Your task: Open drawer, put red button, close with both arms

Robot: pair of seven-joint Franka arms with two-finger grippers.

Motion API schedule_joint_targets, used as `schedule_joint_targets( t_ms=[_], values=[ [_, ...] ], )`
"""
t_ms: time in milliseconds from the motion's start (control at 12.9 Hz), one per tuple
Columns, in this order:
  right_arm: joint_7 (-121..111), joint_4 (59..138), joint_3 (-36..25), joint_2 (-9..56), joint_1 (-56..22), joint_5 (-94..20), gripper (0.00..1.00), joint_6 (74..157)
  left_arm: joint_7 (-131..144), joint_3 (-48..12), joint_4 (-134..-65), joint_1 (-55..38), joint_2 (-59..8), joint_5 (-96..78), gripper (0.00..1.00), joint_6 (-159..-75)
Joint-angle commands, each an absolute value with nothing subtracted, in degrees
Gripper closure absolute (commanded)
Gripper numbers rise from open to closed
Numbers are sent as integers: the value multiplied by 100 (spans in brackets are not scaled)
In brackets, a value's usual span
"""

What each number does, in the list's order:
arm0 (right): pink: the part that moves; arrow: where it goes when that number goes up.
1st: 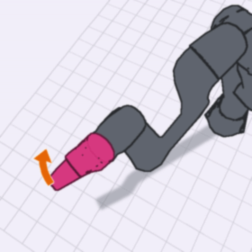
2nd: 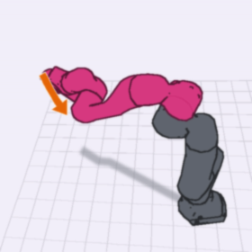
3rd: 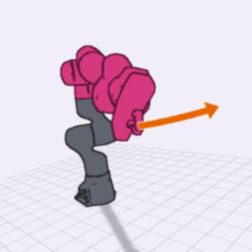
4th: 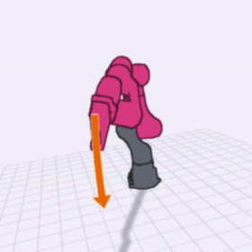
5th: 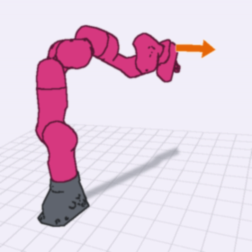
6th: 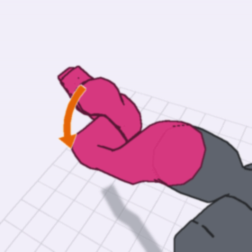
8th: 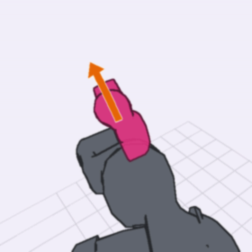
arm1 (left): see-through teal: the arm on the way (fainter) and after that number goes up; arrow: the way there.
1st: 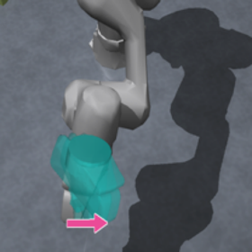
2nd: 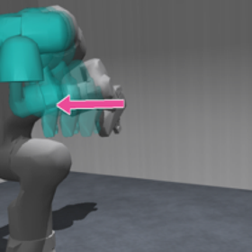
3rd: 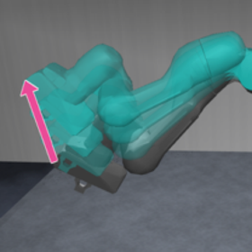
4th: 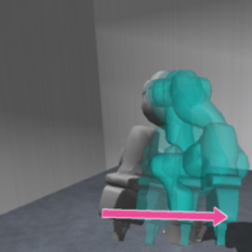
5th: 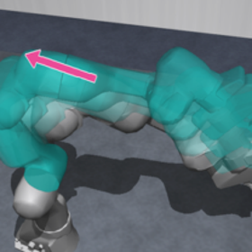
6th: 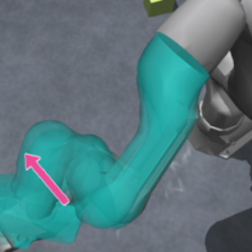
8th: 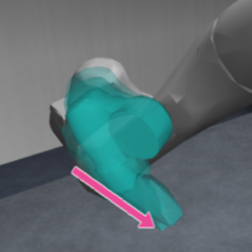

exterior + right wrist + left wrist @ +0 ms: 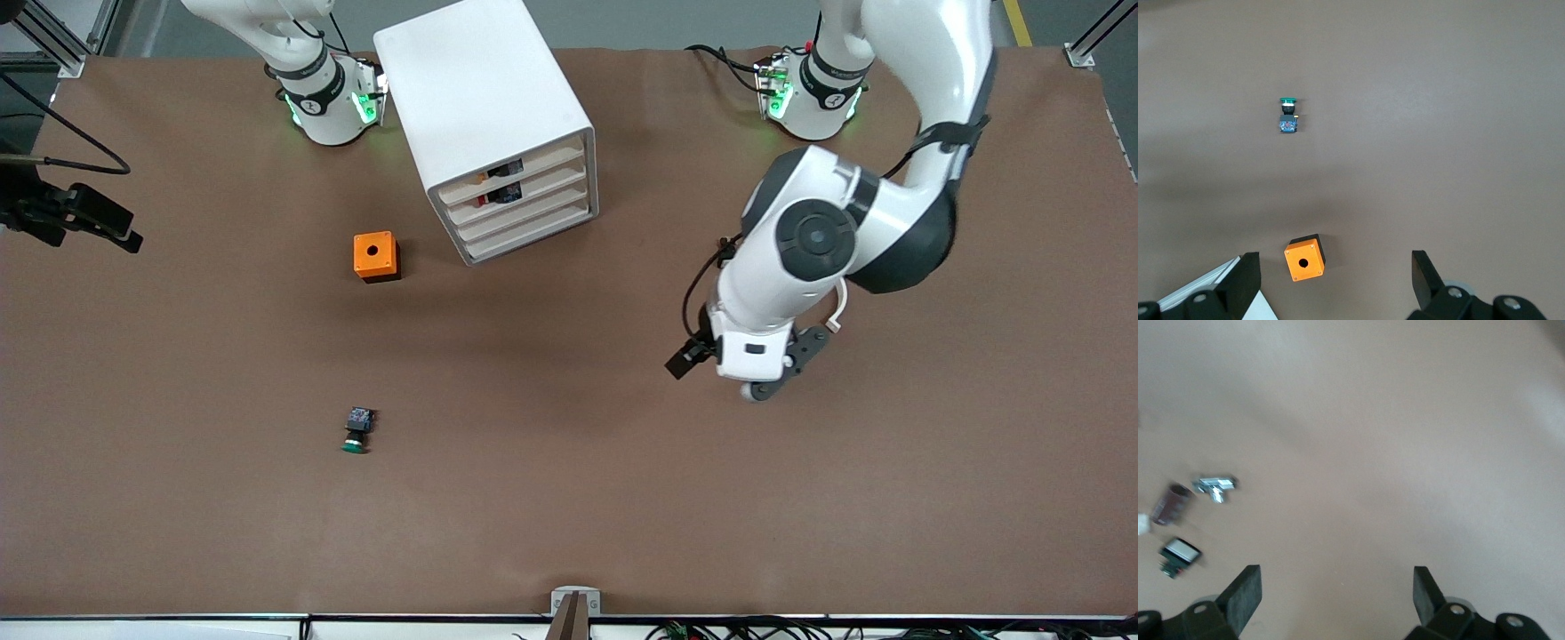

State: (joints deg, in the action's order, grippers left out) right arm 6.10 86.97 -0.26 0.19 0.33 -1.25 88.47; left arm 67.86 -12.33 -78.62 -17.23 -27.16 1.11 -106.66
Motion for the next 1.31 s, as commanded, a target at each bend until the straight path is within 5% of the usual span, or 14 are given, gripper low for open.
schedule_joint_targets(
  t_ms=[0,464,1237],
  values=[
    [686,8719,44,-26,97,-18,0,8833,6252,-1275,-8007,-1285,-2172,290,0,-10154],
    [686,8719,35,-26,88,-18,0,8824,4275,-1231,-8007,-353,-1241,299,0,-9212],
    [686,8728,35,-26,97,-18,0,8824,1443,123,-8437,-695,34,220,0,-8235]
  ],
)
